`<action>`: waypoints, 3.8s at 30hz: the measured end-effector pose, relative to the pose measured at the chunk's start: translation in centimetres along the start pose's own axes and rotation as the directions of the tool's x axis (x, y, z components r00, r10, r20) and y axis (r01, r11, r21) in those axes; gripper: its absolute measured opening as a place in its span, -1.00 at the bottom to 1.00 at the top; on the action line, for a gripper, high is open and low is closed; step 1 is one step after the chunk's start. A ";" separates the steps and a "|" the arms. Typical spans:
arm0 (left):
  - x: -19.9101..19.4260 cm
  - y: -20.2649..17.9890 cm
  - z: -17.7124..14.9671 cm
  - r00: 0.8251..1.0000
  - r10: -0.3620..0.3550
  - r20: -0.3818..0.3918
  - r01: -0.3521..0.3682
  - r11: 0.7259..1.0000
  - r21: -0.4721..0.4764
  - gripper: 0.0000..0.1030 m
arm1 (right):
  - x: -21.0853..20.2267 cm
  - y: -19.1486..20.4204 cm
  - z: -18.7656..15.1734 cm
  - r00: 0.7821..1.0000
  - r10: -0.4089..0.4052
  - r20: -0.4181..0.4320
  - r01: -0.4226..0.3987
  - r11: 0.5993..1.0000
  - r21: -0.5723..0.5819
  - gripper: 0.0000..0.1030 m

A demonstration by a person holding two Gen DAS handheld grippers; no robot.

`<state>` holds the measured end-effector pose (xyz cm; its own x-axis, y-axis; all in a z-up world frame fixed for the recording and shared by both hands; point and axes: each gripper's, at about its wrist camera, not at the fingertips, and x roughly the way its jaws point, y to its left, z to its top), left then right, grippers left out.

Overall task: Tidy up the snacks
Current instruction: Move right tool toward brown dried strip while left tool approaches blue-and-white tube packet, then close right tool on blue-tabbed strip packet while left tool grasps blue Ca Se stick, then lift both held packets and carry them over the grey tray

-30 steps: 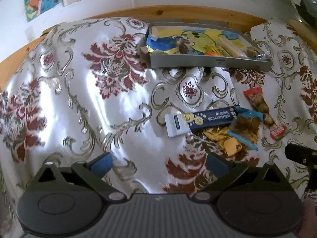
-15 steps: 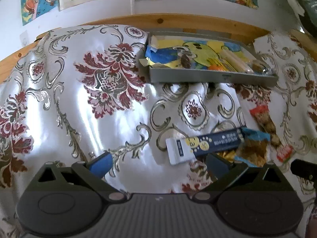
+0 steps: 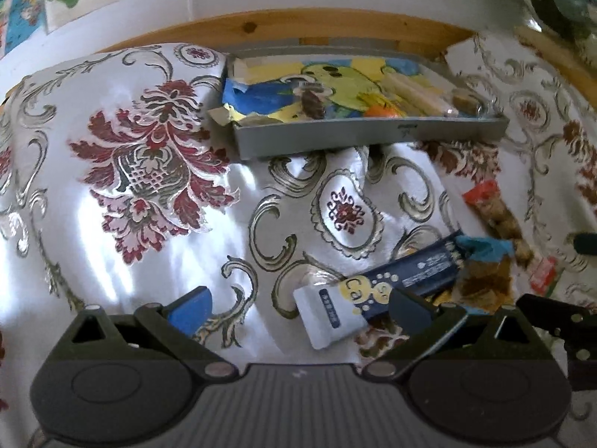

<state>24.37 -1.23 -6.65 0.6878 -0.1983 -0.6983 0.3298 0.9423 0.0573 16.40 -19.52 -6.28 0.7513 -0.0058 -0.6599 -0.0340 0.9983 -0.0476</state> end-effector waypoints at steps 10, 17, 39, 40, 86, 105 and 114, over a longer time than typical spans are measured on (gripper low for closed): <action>1.9 1.0 0.1 1.000 -0.008 -0.011 0.008 1.000 -0.021 0.99 | 3.2 0.9 0.3 1.000 0.001 -0.018 -0.001 1.000 0.012 0.90; 2.9 1.7 0.4 0.999 -0.053 -0.012 0.052 0.997 -0.063 0.99 | 5.1 1.2 0.3 0.999 0.005 -0.050 -0.003 0.999 0.035 0.85; 1.8 -1.5 0.8 0.964 -0.250 0.087 0.222 0.943 0.248 0.99 | 4.7 -3.4 -0.3 0.989 0.008 -0.147 0.040 0.946 0.321 0.51; 1.9 -1.9 0.7 0.965 -0.249 0.082 0.218 0.935 0.278 0.98 | 4.6 -3.6 -0.3 0.989 0.020 -0.145 0.030 0.942 0.334 0.51; 4.2 -3.9 0.6 0.943 -0.239 -0.231 0.282 0.943 0.176 -0.20 | 6.6 -2.0 0.6 0.987 0.114 -0.111 -0.071 0.939 0.337 0.22; -0.5 -2.4 -1.0 0.948 -0.240 -0.211 0.202 0.961 -0.189 -0.35 | 1.8 -1.6 0.6 0.995 0.102 -0.023 -0.092 0.960 0.264 0.15; -3.1 -1.9 -0.6 0.970 -0.219 -0.103 0.192 0.956 -0.221 -0.35 | -1.0 -2.7 0.9 0.995 0.092 0.049 -0.102 0.951 0.293 0.15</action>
<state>21.25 -2.31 -5.01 0.5284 -0.3711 -0.7636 0.3046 0.9224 -0.2375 16.36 -22.15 -4.79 0.7763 0.0886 -0.6242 0.0839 0.9667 0.2416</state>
